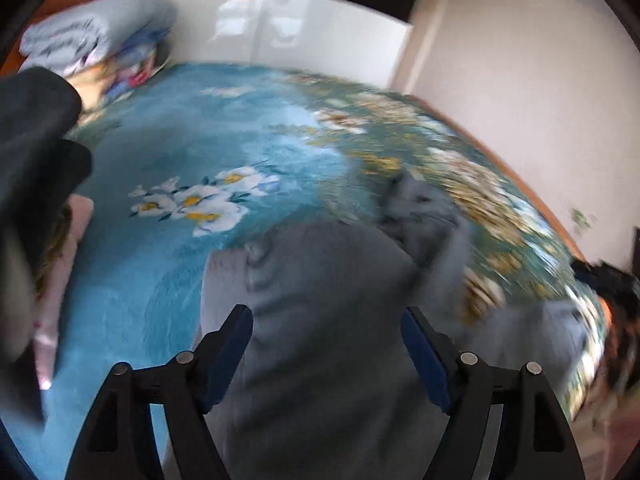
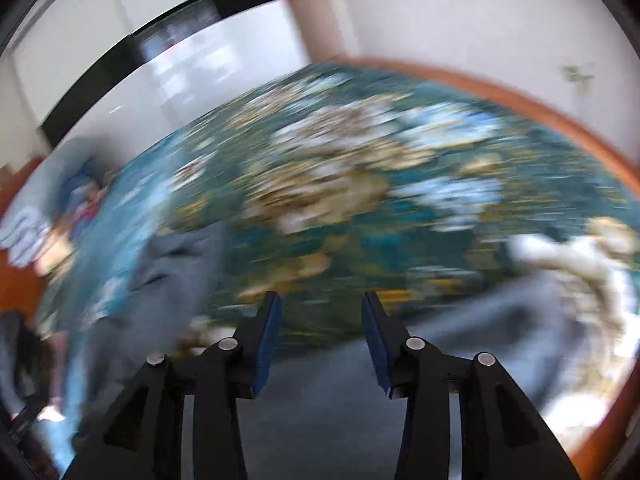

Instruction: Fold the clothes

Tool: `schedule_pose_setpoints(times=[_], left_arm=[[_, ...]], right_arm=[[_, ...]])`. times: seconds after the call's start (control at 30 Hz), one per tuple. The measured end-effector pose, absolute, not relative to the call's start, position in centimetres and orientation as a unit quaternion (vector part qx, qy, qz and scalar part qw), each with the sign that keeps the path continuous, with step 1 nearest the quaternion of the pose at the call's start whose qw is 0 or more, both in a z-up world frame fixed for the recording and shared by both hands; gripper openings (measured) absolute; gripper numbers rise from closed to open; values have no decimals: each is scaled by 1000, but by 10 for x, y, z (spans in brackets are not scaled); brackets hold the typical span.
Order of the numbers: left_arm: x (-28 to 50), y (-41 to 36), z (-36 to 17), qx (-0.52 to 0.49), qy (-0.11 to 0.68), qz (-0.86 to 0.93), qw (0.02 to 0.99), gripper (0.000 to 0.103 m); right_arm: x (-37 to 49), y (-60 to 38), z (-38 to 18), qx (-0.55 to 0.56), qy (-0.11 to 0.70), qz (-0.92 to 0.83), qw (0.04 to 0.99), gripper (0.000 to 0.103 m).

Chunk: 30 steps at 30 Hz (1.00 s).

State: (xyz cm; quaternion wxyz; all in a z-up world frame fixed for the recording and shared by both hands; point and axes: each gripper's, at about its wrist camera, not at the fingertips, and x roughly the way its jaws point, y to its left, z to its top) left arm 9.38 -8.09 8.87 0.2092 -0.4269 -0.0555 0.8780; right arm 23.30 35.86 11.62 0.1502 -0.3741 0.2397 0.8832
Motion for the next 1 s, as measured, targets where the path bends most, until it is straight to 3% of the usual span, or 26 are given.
schedule_pose_setpoints(times=[0.17, 0.27, 0.4, 0.6, 0.67, 0.7, 0.73, 0.8, 0.87, 1.0], left_arm=[[44, -95, 55, -467, -80, 871, 127, 80], [32, -108, 38, -487, -101, 860, 111, 80], [25, -119, 22, -509, -127, 843, 120, 80], [29, -123, 13, -513, -169, 824, 172, 78], [29, -124, 13, -517, -175, 821, 170, 77], [29, -124, 13, -517, -178, 820, 167, 72], [29, -124, 14, -518, -181, 820, 163, 66], [30, -124, 14, -520, -188, 818, 160, 37], [30, -120, 14, -523, -189, 815, 163, 28], [43, -106, 25, -499, -128, 845, 144, 26]], right_arm=[[147, 332, 90, -415, 245, 871, 90, 56], [100, 336, 63, -433, 293, 851, 55, 70], [61, 348, 34, -418, 372, 826, 73, 70], [33, 340, 21, -419, 355, 830, 98, 69], [31, 334, 21, -428, 348, 829, 96, 48], [30, 331, 21, -433, 344, 828, 94, 22], [30, 329, 21, -437, 348, 825, 90, 8], [37, 324, 34, -420, 336, 839, 79, 7], [46, 319, 49, -401, 322, 855, 67, 6], [100, 323, 122, -283, 300, 909, 60, 5]])
